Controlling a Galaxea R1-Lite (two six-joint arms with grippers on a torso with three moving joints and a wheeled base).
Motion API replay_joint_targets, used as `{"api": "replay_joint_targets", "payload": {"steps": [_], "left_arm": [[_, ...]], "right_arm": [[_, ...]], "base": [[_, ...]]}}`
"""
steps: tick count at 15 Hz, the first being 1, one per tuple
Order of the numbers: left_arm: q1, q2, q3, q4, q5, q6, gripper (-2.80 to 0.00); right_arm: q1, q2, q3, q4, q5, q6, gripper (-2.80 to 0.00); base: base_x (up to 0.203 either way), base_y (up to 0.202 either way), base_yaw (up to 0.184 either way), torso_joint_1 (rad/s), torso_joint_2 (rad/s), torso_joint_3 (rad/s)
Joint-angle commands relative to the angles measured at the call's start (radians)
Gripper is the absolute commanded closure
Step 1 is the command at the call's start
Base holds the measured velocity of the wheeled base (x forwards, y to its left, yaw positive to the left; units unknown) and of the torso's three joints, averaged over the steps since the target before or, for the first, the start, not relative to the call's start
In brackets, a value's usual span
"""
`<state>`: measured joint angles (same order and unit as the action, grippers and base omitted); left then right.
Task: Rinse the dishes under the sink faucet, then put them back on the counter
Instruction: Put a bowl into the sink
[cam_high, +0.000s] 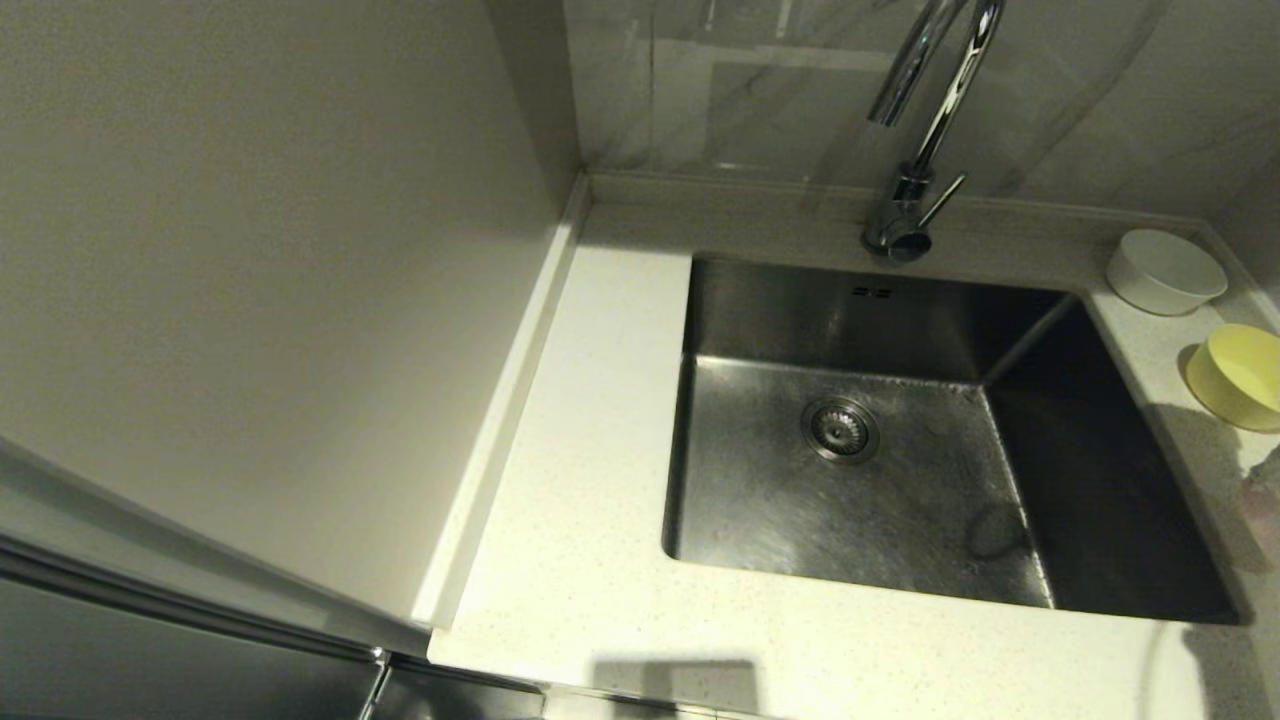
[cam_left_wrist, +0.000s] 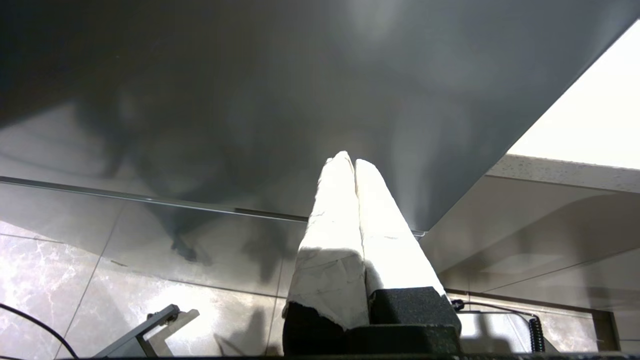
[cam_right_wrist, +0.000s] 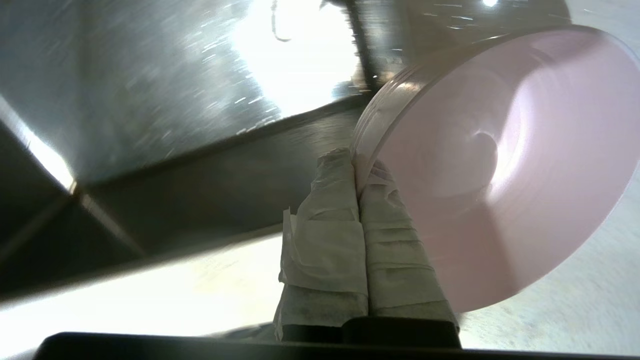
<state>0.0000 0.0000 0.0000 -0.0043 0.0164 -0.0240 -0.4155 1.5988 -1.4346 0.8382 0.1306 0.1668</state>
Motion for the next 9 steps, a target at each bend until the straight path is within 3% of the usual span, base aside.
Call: {"api": "replay_joint_targets", "payload": {"steps": [1,3,5,7,9], "left_arm": [[0.0,-0.002,0.0,0.0,0.0,-0.001,0.0],[0.0,-0.002,0.0,0.0,0.0,-0.001,0.0],[0.0,-0.002,0.0,0.0,0.0,-0.001,0.0],[0.0,-0.002,0.0,0.0,0.0,-0.001,0.0],[0.0,-0.002,0.0,0.0,0.0,-0.001,0.0]], "right_arm": [[0.13,-0.026,-0.025,0.018,-0.014,0.001,0.0],[0.276,0.002,-0.069,0.034,-0.084,0.007,0.0],[0.408,0.092,-0.145,0.039,-0.207,0.018,0.0],[0.5,0.206,-0.221,0.04,-0.349,0.019,0.0],[0.569,0.314,-0.28,0.039,-0.425,0.007,0.0]], "base": [[0.0,0.0,0.0,0.0,0.0,0.0],[0.0,0.0,0.0,0.0,0.0,0.0],[0.0,0.0,0.0,0.0,0.0,0.0],[0.0,0.0,0.0,0.0,0.0,0.0],[0.0,0.0,0.0,0.0,0.0,0.0]]}}
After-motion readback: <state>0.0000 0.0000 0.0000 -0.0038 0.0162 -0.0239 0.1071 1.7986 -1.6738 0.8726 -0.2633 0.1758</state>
